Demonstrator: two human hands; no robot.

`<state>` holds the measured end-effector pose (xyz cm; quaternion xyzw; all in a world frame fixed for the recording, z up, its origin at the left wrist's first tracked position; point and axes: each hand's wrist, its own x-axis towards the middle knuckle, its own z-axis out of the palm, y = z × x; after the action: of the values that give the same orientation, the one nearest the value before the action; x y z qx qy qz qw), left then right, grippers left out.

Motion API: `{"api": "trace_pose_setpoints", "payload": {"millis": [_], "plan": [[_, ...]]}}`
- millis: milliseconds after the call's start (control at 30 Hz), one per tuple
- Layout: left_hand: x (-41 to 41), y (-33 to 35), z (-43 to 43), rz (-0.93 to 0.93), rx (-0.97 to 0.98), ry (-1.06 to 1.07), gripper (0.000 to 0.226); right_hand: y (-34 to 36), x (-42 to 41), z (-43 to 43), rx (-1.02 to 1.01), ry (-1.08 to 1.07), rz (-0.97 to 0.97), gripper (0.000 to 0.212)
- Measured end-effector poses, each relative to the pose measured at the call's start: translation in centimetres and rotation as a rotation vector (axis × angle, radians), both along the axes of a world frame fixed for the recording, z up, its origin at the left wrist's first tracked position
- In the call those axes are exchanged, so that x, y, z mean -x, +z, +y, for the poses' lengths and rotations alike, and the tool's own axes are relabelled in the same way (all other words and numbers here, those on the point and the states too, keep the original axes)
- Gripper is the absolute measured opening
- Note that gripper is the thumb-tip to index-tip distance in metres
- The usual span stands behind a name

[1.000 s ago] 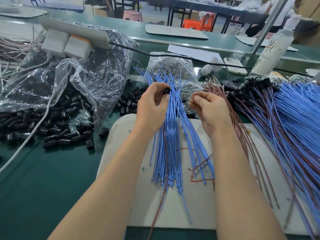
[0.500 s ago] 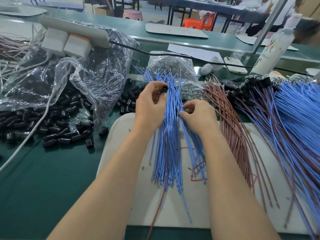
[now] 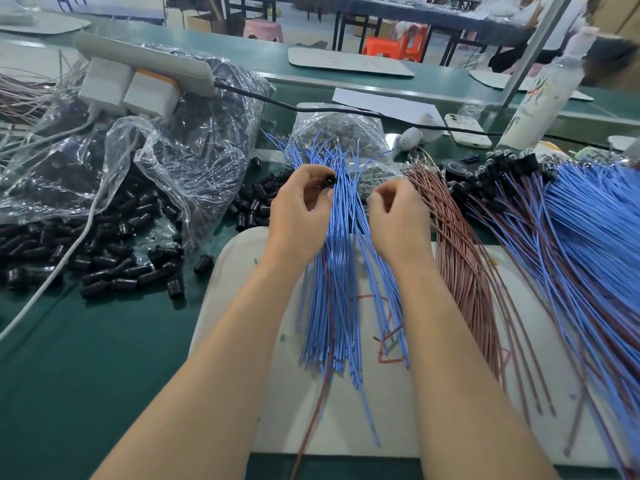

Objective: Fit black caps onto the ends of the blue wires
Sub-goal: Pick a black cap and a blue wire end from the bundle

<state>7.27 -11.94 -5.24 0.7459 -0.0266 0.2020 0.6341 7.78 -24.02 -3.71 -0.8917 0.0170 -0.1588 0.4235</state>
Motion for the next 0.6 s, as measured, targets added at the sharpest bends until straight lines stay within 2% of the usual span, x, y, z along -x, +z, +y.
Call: {"api": "trace_pose_setpoints", "payload": {"millis": [67, 100, 167, 267, 300, 500, 600], "plan": [[0.0, 0.0, 0.0, -0.011, -0.013, -0.009, 0.022, 0.5, 0.5, 0.4, -0.196, 0.066, -0.091, 0.011], [0.0, 0.0, 0.0, -0.013, -0.022, -0.012, 0.022, 0.6, 0.7, 0.6, -0.219, 0.104, -0.119, 0.014], [0.1, 0.0, 0.0, -0.02, -0.047, -0.018, 0.022, 0.6, 0.9, 1.0, -0.172, 0.153, -0.16, 0.019], [0.3, 0.0, -0.1, -0.059, -0.105, -0.017, 0.024, 0.4, 0.9, 1.5, -0.122, 0.179, -0.162, 0.008], [0.4, 0.0, -0.1, -0.073, -0.134, -0.009, 0.026, 0.3, 0.8, 1.6, -0.098, 0.179, -0.15, 0.011], [0.7, 0.0, -0.4, -0.098, -0.3, 0.014, 0.029, -0.1, 0.8, 1.8, 0.046, 0.09, -0.252, 0.014], [0.7, -0.3, -0.3, -0.016, -0.378, 0.116, 0.014, -0.1, 1.0, 2.3, 0.113, 0.059, -0.313, 0.016]]}}
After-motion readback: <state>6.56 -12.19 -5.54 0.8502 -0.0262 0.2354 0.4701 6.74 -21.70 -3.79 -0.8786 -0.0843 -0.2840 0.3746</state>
